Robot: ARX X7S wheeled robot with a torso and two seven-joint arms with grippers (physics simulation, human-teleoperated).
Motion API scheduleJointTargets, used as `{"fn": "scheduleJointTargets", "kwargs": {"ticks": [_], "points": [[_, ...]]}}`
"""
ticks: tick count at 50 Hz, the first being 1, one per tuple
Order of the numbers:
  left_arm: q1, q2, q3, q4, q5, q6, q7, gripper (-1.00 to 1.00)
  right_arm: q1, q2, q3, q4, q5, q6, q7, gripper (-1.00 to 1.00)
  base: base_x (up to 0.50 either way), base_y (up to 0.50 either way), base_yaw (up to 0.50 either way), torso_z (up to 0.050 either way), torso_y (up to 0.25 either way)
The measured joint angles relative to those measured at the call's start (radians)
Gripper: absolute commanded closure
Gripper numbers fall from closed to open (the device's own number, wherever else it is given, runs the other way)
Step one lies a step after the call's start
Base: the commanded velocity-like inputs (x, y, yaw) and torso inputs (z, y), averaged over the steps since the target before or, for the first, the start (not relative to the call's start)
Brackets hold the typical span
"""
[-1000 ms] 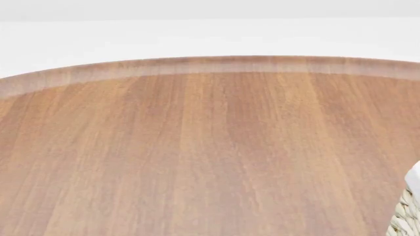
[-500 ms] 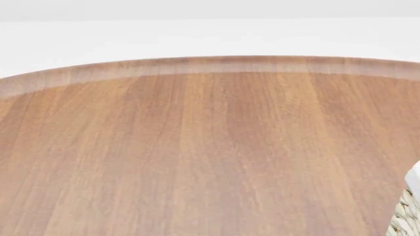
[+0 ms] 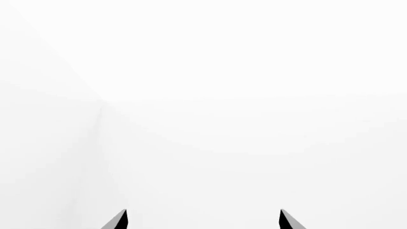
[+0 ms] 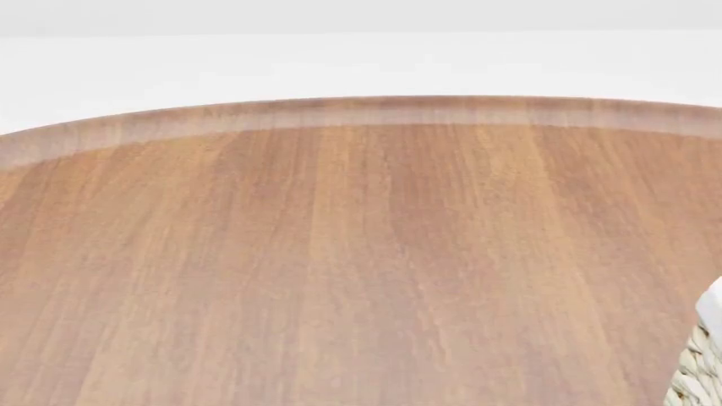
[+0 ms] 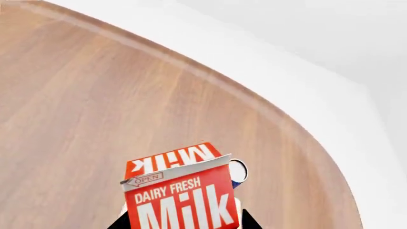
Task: Pick the milk and place it in the basket.
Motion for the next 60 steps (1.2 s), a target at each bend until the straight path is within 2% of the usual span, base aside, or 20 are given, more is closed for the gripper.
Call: {"fn": "scheduleJointTargets", "kwargs": {"ticks": [10, 24, 60], "points": [[0.004, 0.000, 0.001, -0.001, 0.002, 0.003, -0.001, -1.00, -0.061, 0.071, -0.103, -0.101, 0.065, 0.044, 0.010, 1.00, 0.00, 0.00, 0.00, 0.001, 0.001], [0.014, 0.001, 0.001, -0.002, 0.009, 0.008, 0.000, -1.00, -0.126, 0.136, -0.163, -0.198, 0.116, 0.093, 0.029, 1.00, 0.00, 0.00, 0.00, 0.001, 0.001], [0.012, -0.002, 0.010, -0.005, 0.010, 0.014, -0.002, -1.00, -0.279, 0.140, -0.112, -0.192, 0.232, 0.144, 0.192, 1.00, 0.00, 0.00, 0.00, 0.000, 0.001]]}}
